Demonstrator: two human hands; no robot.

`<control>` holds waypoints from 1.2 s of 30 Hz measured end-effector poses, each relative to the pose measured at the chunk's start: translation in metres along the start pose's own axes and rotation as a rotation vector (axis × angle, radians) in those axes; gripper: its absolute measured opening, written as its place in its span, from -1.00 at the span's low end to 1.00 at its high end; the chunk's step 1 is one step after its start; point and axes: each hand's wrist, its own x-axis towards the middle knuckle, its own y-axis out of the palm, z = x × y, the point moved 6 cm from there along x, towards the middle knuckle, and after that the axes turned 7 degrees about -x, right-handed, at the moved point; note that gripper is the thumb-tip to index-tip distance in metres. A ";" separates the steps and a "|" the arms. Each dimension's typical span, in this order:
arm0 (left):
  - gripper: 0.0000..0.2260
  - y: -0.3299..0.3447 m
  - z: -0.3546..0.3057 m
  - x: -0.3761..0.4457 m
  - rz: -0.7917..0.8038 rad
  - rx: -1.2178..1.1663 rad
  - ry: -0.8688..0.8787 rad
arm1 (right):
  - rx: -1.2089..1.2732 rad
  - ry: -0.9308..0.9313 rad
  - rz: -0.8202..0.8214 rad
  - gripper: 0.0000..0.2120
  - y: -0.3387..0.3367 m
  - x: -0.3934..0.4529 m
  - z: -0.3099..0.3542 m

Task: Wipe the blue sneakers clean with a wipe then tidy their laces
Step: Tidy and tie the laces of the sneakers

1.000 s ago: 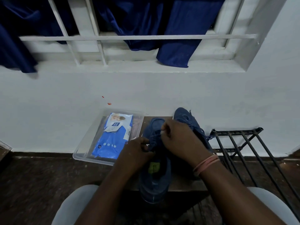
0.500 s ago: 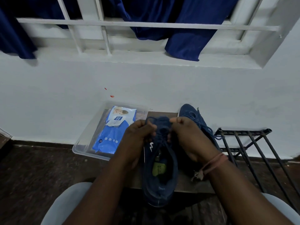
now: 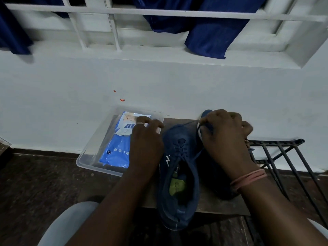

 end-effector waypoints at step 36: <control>-0.89 0.024 -0.028 -0.006 0.278 -0.205 0.078 | 0.478 -0.092 0.565 -0.76 0.055 0.017 0.027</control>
